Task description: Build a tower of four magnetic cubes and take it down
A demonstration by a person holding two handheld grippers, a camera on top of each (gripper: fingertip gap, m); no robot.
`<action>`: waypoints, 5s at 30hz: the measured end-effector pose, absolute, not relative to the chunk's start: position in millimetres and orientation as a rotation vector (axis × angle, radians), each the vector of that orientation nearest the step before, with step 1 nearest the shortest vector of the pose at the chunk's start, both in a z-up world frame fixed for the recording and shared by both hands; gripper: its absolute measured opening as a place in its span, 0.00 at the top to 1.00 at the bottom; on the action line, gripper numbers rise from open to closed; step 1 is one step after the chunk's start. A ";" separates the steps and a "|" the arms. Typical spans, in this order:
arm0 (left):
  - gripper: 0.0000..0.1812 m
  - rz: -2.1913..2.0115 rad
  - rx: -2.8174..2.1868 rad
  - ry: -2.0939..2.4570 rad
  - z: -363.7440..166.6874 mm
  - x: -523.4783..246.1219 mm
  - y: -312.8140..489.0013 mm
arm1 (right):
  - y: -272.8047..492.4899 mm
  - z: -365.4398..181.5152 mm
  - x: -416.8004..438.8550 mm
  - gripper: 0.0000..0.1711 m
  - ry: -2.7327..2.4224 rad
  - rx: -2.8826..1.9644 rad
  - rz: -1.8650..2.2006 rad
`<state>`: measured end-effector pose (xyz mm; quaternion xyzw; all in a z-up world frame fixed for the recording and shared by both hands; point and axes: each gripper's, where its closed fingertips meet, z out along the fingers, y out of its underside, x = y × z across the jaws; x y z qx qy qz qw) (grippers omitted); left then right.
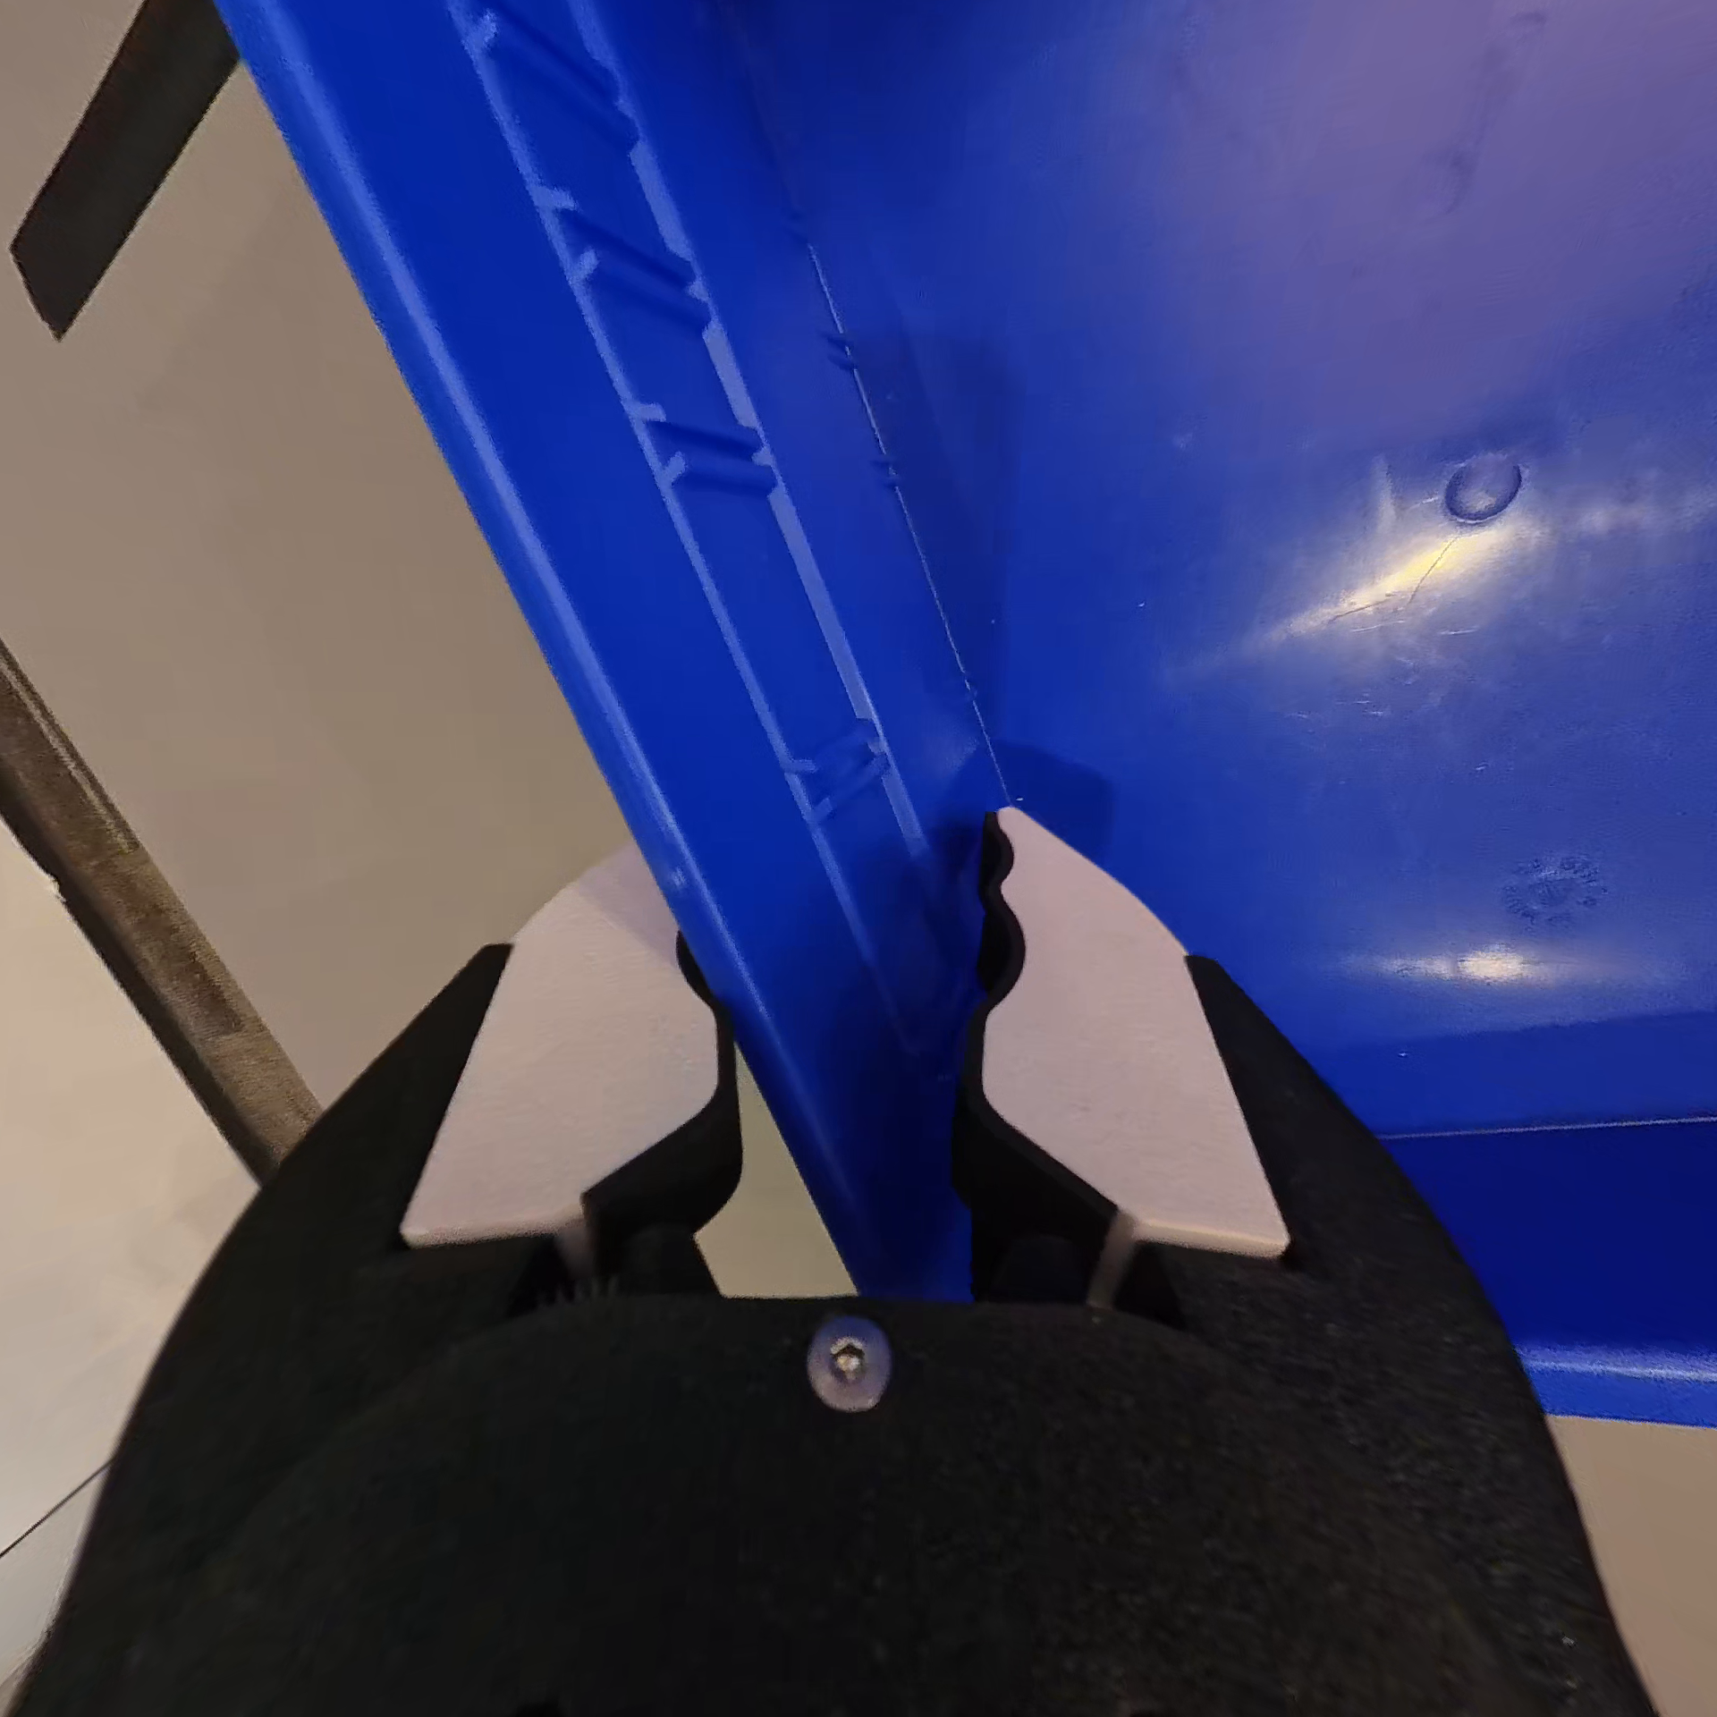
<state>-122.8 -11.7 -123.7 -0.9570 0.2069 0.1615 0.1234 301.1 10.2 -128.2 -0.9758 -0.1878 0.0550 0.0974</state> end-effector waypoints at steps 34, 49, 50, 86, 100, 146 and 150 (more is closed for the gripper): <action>0.57 0.639 -2.020 0.196 63.3 -238.3 11.4 | -11.0 -117.3 376.0 0.95 -0.490 -2.994 0.329; 0.57 0.587 -2.048 0.125 74.7 -281.3 -15.3 | -0.6 36.2 314.5 0.95 -0.682 -2.958 0.179; 0.57 0.578 -2.059 0.111 74.3 -287.7 -19.8 | 2.6 44.9 295.2 0.96 -0.727 -2.946 0.187; 0.64 0.196 -1.715 -0.180 170.8 -298.9 -142.6 | 26.7 -62.6 -261.8 0.95 -1.493 -2.706 0.427; 0.63 0.165 -1.798 -0.084 157.0 -282.4 -129.7 | 49.6 -22.6 -252.6 0.89 -1.335 -2.293 0.648; 0.61 0.502 -1.856 0.177 150.8 -179.4 -115.8 | 36.6 -116.0 428.9 0.96 -0.329 -2.877 0.217; 0.61 0.528 -1.890 0.138 146.1 -189.2 -111.3 | 34.0 -116.3 463.2 0.96 -0.299 -2.861 0.213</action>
